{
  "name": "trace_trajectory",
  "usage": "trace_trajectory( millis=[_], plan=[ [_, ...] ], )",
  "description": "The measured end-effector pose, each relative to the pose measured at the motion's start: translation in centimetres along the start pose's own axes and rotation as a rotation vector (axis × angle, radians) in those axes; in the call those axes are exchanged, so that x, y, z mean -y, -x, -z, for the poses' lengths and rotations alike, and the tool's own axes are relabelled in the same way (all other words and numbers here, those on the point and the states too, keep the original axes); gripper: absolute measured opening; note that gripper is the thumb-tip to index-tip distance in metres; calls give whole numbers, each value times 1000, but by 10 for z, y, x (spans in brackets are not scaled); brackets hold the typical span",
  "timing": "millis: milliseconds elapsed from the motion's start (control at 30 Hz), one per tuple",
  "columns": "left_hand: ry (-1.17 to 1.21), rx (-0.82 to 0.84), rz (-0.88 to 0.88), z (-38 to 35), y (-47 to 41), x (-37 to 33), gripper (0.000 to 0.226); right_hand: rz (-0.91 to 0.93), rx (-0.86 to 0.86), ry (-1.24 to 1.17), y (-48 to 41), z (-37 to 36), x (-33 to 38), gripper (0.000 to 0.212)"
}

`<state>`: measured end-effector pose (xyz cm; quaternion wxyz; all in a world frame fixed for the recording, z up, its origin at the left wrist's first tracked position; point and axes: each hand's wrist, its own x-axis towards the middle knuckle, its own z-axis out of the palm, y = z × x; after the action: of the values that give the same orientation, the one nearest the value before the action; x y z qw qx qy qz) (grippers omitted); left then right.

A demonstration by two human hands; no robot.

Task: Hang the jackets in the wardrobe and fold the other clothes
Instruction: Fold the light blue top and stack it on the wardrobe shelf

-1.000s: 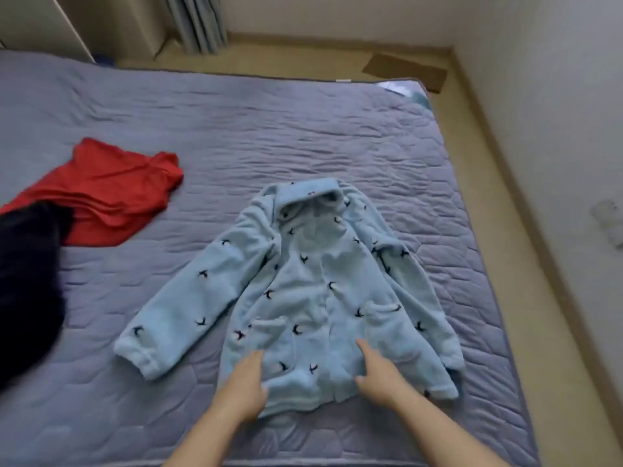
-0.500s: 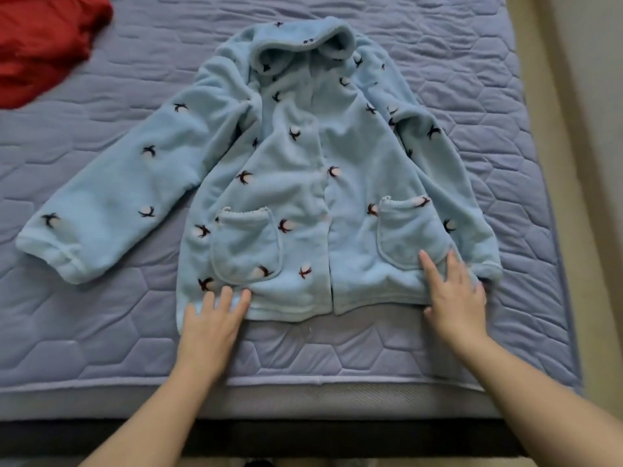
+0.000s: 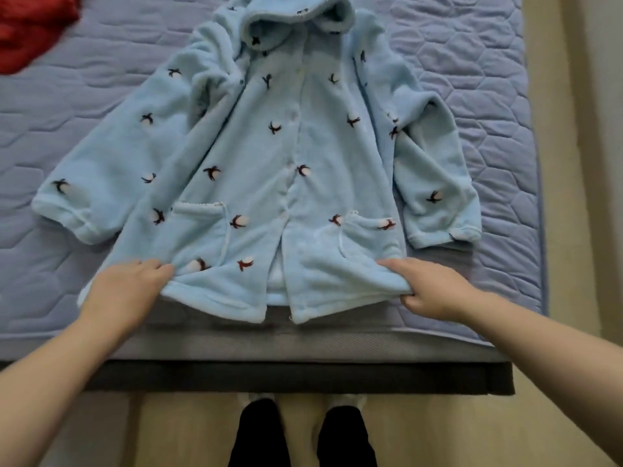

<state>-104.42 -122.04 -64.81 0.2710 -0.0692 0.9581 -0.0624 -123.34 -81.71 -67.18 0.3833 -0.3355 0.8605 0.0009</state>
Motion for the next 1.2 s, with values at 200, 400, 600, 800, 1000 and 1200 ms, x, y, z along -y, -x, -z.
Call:
trace_trajectory(
  millis=[200, 400, 600, 800, 1000, 1200],
  plan=[
    [108, 202, 40, -29, 25, -31, 47, -98, 5, -553, 25, -56, 21, 92],
    [360, 20, -191, -38, 20, -133, 38, -836, -149, -1390, 34, -99, 29, 40],
    [385, -121, -179, -37, 10, -180, 59, -786, -233, -1220, 60, -104, 16, 16],
    [264, -4, -165, -45, 13, -182, 64, -924, -185, -932, 75, -110, 0, 14],
    [429, -38, -75, -45, 31, -175, 60, -795, -260, -448, 64, -103, 39, 60],
    [668, 34, 401, -44, 65, -125, 43, -352, -138, -144, 65, -105, 111, 64]
  ],
)
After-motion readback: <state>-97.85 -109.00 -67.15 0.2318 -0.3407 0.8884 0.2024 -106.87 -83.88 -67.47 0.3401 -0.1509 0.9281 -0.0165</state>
